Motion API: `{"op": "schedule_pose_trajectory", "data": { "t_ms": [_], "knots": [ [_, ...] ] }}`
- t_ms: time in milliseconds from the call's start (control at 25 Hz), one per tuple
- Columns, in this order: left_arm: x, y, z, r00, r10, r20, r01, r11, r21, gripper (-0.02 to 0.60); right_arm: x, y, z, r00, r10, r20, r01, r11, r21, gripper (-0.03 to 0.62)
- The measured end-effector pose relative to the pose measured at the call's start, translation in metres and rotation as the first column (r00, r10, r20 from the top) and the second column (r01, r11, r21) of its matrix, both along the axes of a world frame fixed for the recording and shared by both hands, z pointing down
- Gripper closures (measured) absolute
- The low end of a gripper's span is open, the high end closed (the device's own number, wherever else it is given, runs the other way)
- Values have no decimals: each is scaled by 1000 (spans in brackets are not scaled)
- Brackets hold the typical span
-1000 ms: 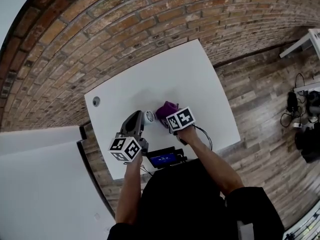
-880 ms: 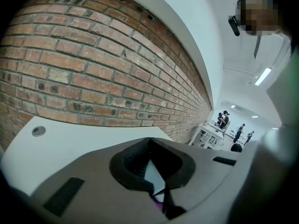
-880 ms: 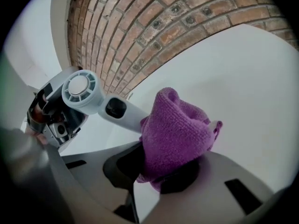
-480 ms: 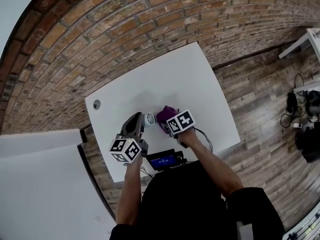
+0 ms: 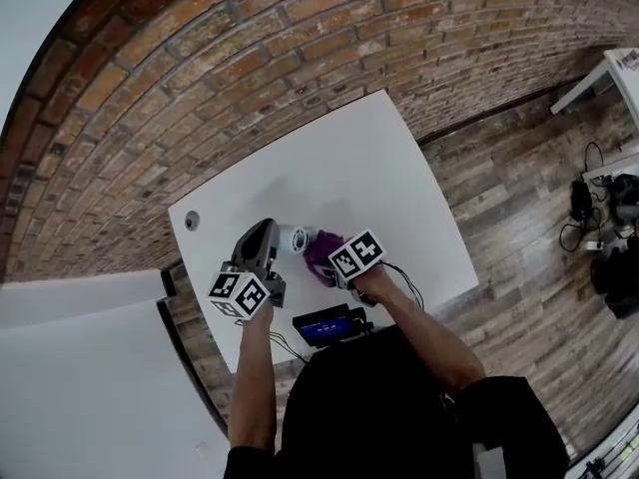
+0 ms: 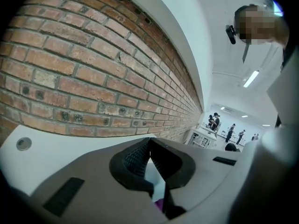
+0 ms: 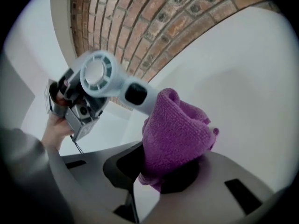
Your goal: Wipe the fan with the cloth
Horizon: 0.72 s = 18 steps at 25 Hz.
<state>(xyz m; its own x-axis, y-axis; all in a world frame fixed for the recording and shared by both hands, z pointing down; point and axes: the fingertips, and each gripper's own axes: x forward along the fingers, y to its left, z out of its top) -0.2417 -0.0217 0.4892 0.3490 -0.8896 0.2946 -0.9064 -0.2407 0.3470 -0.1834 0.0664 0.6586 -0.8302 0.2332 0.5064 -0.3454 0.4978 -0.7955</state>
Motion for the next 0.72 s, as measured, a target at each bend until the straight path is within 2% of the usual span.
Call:
{"op": "schedule_pose_trajectory", "data": {
  "t_ms": [80,160,240,360,480,560,640,720],
  "knots": [
    [-4,10,-1,999,-32,-16,32,999,-26,576,14,-36,-14,991,128,28,-129,991,35,531],
    [-2,20,4,997,-58,-54,55,997,-56,575,26,-75,-23,966,254,44,-256,964,76,533],
    [4,24,9,993,-69,-93,63,996,-68,577,27,-94,-19,955,295,31,-297,949,102,533],
    [8,18,9,987,-84,-136,78,996,-54,575,14,-77,0,971,237,-15,-235,968,85,533],
    [5,6,6,991,-64,-121,60,998,-36,573,-2,-32,8,994,107,-19,-106,994,37,533],
    [1,-2,4,992,-42,-118,39,999,-30,572,-6,-10,8,999,31,-20,-31,999,21,533],
    [-2,-4,5,992,-32,-125,27,999,-37,572,-2,-13,4,998,53,-18,-53,998,24,533],
    [-2,-2,6,990,-30,-136,23,998,-50,572,4,-36,-13,990,143,19,-143,989,30,533]
  ]
}}
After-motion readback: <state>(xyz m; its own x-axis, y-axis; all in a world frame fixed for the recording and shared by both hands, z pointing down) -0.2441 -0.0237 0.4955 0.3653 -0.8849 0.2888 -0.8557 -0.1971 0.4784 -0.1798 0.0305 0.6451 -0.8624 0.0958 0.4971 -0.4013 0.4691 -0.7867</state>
